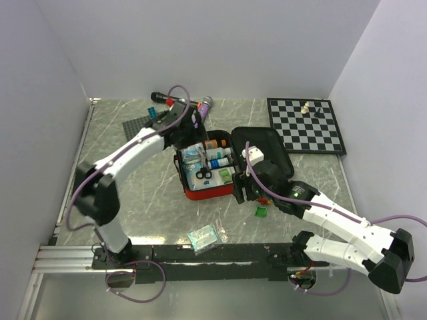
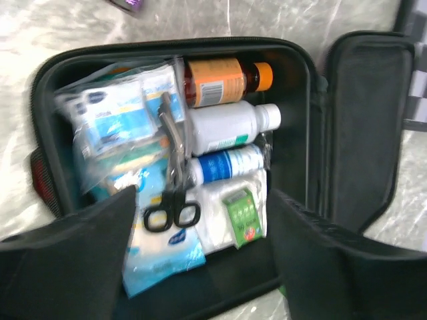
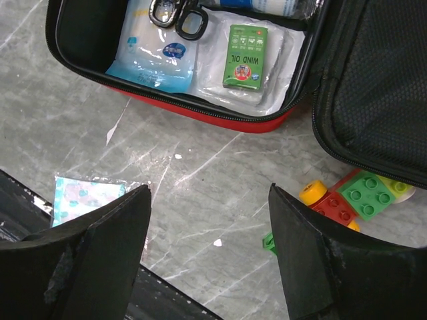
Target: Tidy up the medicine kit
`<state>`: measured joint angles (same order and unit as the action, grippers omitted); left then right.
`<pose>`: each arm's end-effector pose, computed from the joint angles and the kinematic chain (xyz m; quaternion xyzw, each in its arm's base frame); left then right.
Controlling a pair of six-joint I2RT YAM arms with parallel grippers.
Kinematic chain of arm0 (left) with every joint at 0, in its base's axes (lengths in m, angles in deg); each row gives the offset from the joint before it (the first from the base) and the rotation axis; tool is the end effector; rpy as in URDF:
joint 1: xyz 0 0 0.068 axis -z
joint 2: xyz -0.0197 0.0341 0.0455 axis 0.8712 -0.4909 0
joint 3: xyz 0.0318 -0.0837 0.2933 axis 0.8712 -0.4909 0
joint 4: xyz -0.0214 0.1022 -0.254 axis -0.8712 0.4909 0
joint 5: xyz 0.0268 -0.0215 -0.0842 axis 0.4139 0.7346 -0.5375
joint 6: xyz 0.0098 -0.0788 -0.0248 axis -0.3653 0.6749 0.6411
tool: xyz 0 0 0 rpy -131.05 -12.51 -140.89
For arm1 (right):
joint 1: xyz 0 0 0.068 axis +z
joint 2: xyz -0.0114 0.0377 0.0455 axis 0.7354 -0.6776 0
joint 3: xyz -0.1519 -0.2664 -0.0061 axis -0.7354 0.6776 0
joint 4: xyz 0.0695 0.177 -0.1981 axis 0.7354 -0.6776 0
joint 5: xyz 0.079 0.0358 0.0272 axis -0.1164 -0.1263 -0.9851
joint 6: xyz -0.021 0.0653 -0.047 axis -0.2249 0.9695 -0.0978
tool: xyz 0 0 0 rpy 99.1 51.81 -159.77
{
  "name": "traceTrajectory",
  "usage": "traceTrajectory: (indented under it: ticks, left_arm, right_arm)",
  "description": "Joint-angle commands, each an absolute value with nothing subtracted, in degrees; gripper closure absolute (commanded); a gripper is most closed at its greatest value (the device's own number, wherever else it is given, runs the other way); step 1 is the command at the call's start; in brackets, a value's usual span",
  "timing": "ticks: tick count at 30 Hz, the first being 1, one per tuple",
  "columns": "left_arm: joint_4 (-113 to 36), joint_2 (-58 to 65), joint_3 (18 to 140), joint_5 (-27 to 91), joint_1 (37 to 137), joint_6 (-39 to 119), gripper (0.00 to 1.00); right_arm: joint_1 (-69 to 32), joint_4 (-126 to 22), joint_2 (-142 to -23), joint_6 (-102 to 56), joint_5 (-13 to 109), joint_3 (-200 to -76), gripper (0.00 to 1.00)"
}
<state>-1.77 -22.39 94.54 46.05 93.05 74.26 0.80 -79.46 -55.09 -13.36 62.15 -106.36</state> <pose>0.3763 -0.2309 0.2937 -0.1288 0.9256 -0.1888 0.3018 0.1561 0.1614 0.2793 -0.2209 0.8703 0.1877 0.3982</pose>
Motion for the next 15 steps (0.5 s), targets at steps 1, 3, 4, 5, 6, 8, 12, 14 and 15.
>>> traceTrajectory:
  ticks: [1, 3, 4, 5, 6, 8, 12, 14, 15]
  left_arm:
    - [-3.25, -10.64, 86.30, 50.35, 93.30, 75.17, 0.05]
    - [-6.24, -6.76, 80.41, 51.93, 93.12, 75.00, 0.04]
    - [-7.73, -5.17, 78.12, 51.33, 93.03, 74.82, 0.04]
    - [-8.96, -4.11, 75.66, 50.71, 92.86, 74.56, 0.04]
    - [-10.02, -3.41, 73.81, 50.45, 92.86, 73.95, 0.04]
    - [-10.82, -3.40, 71.68, 50.70, 92.77, 72.63, 0.04]
    - [-11.26, -5.68, 70.97, 51.76, 92.77, 69.47, 0.04]
    - [-10.30, -7.96, 72.11, 53.16, 92.86, 68.85, 0.04]
    - [-9.86, -9.01, 72.46, 54.12, 92.86, 68.50, 0.04]
  right_arm:
    - [1.00, -79.18, -54.34, -10.61, 64.10, -108.25, 0.21]
    - [1.08, -79.18, -54.34, -9.73, 64.19, -107.99, 0.20]
    - [1.08, -79.09, -54.42, -9.29, 64.54, -107.81, 0.20]
    - [1.00, -78.92, -54.42, -9.03, 64.54, -107.64, 0.19]
    - [1.00, -78.74, -54.60, -8.85, 64.54, -107.46, 0.19]
    - [0.91, -78.57, -54.95, -8.50, 64.37, -107.64, 0.19]
    - [1.00, -78.65, -55.04, -8.32, 64.28, -108.25, 0.19]
    - [1.08, -78.92, -54.78, -8.32, 64.54, -108.78, 0.19]
    - [1.08, -79.18, -54.78, -8.32, 64.54, -108.87, 0.20]
